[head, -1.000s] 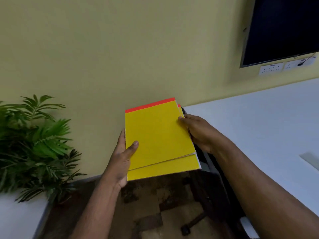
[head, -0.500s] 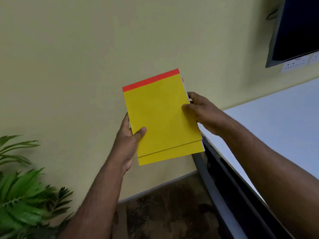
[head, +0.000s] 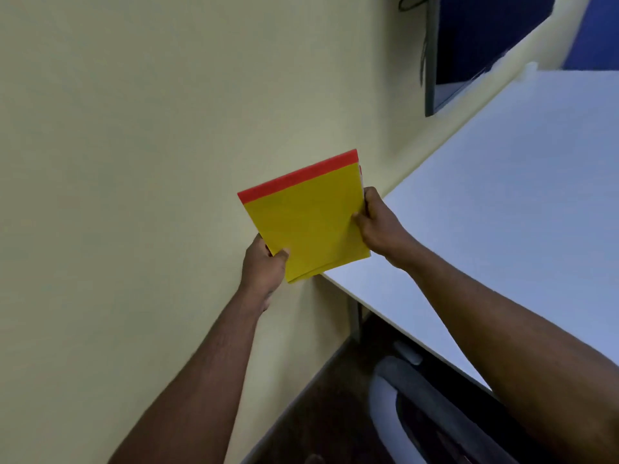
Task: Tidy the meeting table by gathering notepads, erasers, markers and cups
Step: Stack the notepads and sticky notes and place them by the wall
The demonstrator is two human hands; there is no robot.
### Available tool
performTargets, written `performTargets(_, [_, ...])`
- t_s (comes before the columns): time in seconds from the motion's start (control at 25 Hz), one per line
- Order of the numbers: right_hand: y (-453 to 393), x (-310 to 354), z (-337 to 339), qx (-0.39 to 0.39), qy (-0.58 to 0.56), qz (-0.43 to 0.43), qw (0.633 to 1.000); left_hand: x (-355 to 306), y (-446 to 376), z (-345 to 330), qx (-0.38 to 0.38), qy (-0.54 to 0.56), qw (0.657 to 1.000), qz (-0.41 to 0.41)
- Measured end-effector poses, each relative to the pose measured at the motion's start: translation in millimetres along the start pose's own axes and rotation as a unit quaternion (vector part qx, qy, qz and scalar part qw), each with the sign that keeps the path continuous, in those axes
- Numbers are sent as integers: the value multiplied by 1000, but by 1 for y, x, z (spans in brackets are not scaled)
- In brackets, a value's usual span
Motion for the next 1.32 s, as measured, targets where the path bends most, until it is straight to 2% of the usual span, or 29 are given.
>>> performTargets(0.08, [-23, -30, 1, -60, 34, -23, 997, 19, -57, -31, 47, -26, 999, -12])
performTargets(0.16, [-31, -53, -1, -75, 46, -42, 995, 29, -85, -52, 58, -49, 997, -19])
performTargets(0.28, [-68, -89, -18, -159, 70, -90, 981, 70, -152, -88, 120, -81, 989, -19])
performTargets(0.48, [-89, -147, -37, -229, 49, -184, 955, 120, -188, -130, 161, -104, 981, -29])
performTargets(0.68, [-97, -187, -36, -267, 44, -237, 933, 144, -208, -158, 221, -133, 966, -21])
performTargets(0.8, [-96, -204, -37, -277, 29, -257, 925, 146, -215, -166, 230, -145, 962, -14])
performTargets(1.04, [-92, -236, -40, -273, 70, -250, 926, 167, -216, -176, 244, -147, 958, -21])
performTargets(1.2, [-112, -238, -20, -283, 115, -230, 924, 147, -245, -197, 261, -149, 954, -5])
performTargets(1.32, [-128, -242, 0, -323, 103, -269, 901, 122, -276, -228, 305, -196, 932, -20])
Point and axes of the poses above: each hand's wrist, its own y-axis away from the middle knuckle, its own z-axis out of the back of the hand, x = y × z, the point moved 2 cm from there along -y, towards the middle knuckle, and after that the axes turned 8 degrees about -y, right-handed, at the moved point
